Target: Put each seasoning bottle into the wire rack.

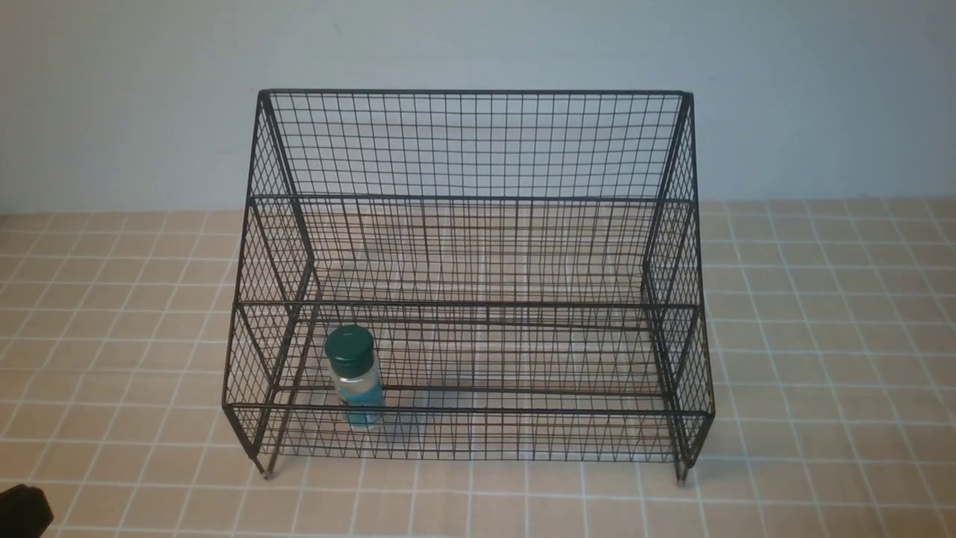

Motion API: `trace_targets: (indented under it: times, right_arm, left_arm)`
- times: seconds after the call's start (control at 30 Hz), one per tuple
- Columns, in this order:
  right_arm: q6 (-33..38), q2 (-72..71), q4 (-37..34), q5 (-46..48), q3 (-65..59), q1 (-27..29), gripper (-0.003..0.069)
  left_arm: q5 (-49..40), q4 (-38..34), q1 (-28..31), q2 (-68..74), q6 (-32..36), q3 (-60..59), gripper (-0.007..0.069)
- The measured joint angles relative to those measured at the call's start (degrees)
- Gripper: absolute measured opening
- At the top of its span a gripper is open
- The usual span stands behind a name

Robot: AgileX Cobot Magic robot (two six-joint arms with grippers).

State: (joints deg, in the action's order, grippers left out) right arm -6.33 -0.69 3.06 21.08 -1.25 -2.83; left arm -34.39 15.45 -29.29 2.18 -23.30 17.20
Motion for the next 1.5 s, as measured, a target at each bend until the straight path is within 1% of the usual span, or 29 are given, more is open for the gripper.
trace_targets:
  times: [0.13,0.27,0.3,0.4,0.53,0.67,1.5]
  right_arm:
    - [0.0,0.0,0.0,0.0,0.0,0.0,-0.0015]
    - [0.0,0.0,0.0,0.0,0.0,0.0,-0.0015]
    - [0.0,0.0,0.0,0.0,0.0,0.0,-0.0015]
    - [0.0,0.0,0.0,0.0,0.0,0.0,-0.0015]
    - [0.0,0.0,0.0,0.0,0.0,0.0,-0.0015]
    - [0.0,0.0,0.1,0.0,0.0,0.0,-0.0015]
    - [0.0,0.0,0.1,0.0,0.0,0.0,-0.0015]
  left_arm:
    - [0.1,-0.6,1.1,-0.1,0.4,-0.4,-0.0007]
    - [2.4,-4.8,7.3,-1.9,6.8,-3.2,-0.0007]
    - [3.9,-6.8,10.4,-2.7,11.2,-5.2,-0.0007]
    - [8.0,-11.3,16.8,-2.8,20.1,-10.5,-0.0007]
    - [10.8,-15.5,21.4,-2.8,27.4,-15.9,-0.0007]
    - [11.5,-15.5,23.1,-2.8,29.0,-18.4,-0.0007]
    - [12.2,-15.8,23.3,-2.8,29.1,-18.6,-0.0007]
